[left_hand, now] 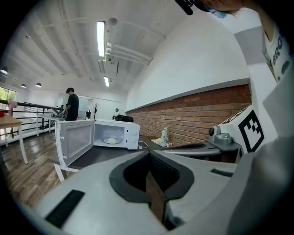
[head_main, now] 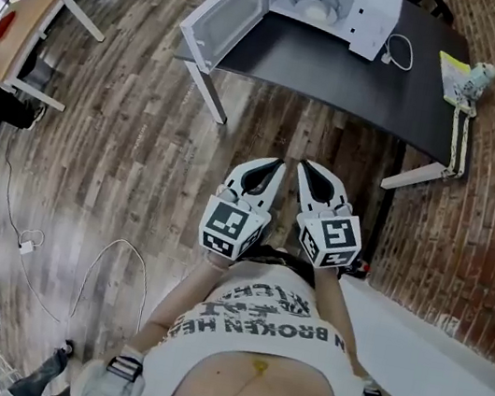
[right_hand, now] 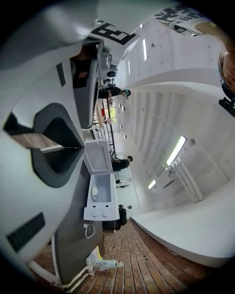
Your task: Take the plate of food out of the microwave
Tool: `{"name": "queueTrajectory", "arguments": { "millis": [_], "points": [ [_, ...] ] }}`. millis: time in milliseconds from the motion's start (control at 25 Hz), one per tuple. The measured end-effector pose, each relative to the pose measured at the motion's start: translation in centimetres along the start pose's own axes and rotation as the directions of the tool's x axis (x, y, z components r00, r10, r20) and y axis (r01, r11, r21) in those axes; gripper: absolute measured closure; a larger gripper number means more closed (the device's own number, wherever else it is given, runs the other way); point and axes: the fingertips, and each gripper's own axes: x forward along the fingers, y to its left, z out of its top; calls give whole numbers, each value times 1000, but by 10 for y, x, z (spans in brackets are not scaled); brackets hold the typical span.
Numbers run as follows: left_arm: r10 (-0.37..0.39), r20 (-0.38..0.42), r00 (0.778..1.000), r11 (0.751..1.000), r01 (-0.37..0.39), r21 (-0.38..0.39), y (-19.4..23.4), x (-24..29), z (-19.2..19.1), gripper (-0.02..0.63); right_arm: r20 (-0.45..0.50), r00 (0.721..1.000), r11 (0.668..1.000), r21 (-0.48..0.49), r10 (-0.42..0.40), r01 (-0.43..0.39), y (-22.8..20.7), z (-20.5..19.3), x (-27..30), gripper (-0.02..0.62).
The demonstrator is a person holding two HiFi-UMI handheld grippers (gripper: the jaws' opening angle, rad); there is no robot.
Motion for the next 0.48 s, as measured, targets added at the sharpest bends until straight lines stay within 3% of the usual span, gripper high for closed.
{"name": "queueTrajectory", "arguments": {
  "millis": [480],
  "points": [
    [-80,-36,996,997,79,-14,80,35,4,600,1,997,996,44,-83,82,-10,11,83,586]
  ]
}}
